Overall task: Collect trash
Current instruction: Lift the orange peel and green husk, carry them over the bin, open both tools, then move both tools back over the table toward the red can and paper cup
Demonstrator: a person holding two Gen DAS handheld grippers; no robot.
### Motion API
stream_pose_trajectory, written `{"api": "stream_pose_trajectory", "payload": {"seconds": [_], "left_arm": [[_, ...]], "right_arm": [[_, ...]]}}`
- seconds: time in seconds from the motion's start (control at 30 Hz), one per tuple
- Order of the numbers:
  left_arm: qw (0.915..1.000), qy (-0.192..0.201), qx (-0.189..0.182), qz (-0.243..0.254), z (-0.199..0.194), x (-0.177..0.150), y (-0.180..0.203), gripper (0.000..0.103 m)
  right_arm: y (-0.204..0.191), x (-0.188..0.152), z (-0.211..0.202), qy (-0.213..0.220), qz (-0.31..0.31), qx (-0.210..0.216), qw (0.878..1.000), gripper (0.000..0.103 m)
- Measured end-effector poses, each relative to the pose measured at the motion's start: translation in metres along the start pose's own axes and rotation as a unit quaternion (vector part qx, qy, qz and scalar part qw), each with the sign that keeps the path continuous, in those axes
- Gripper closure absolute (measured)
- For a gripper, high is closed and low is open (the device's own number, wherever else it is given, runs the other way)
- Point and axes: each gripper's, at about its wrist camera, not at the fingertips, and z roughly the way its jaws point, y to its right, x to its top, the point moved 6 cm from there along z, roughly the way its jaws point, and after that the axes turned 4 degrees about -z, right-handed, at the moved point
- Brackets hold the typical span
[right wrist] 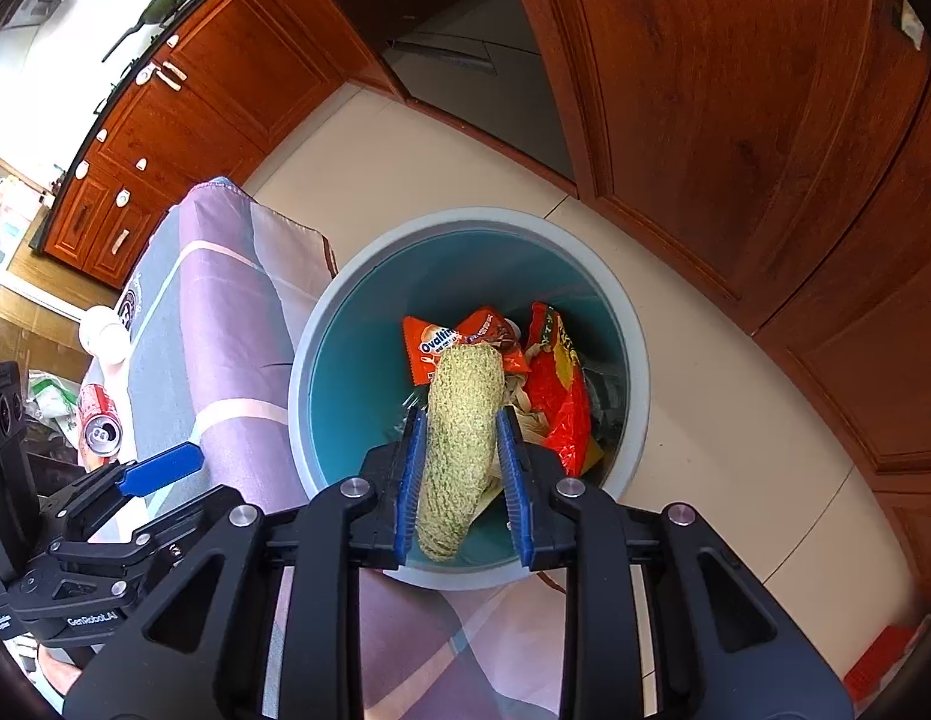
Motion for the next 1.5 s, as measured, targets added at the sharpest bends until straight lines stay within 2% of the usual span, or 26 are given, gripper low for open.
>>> {"api": "stream_pose_trajectory", "payload": {"seconds": [0.03,0.07,0.23,0.4,0.57,0.83,1.03,1.23,1.4,1.5], "left_arm": [[1.0000,0.002,0.002,-0.002,-0.002,-0.001,-0.002,0.016],[1.0000,0.003,0.003,-0.004,-0.003,-0.002,-0.003,0.012],[0.9999,0.004,0.009,-0.007,-0.006,-0.008,-0.011,0.009],[0.9998,0.004,0.009,-0.017,-0.012,-0.017,-0.021,0.009],[0.9993,0.009,0.016,-0.032,-0.022,-0.028,-0.037,0.009],[0.9947,0.036,0.041,-0.087,-0.058,-0.042,-0.096,0.009],[0.9825,0.069,0.074,-0.156,-0.096,-0.045,-0.160,0.009],[0.9633,0.102,0.100,-0.227,-0.138,-0.046,-0.230,0.009],[0.9485,0.112,0.098,-0.280,-0.147,-0.045,-0.271,0.009],[0.9459,0.114,0.097,-0.288,-0.146,-0.041,-0.284,0.009]], "right_arm": [[0.000,0.000,0.000,0.001,0.002,-0.003,1.000,0.029],[0.000,0.002,-0.003,0.011,0.004,-0.010,1.000,0.023],[-0.002,0.000,0.001,-0.003,0.010,-0.024,1.000,0.017],[-0.005,-0.007,0.008,-0.024,0.015,-0.044,0.999,0.016],[-0.018,-0.016,0.013,-0.032,0.006,-0.044,0.998,0.016],[-0.062,-0.026,0.019,-0.034,-0.023,-0.030,0.999,0.016],[-0.103,-0.033,0.027,-0.041,-0.045,-0.019,0.998,0.016],[-0.156,-0.032,0.036,-0.048,-0.077,-0.009,0.996,0.016],[-0.202,-0.025,0.047,-0.052,-0.105,0.003,0.993,0.016],[-0.226,-0.019,0.054,-0.057,-0.114,0.013,0.992,0.016]]}}
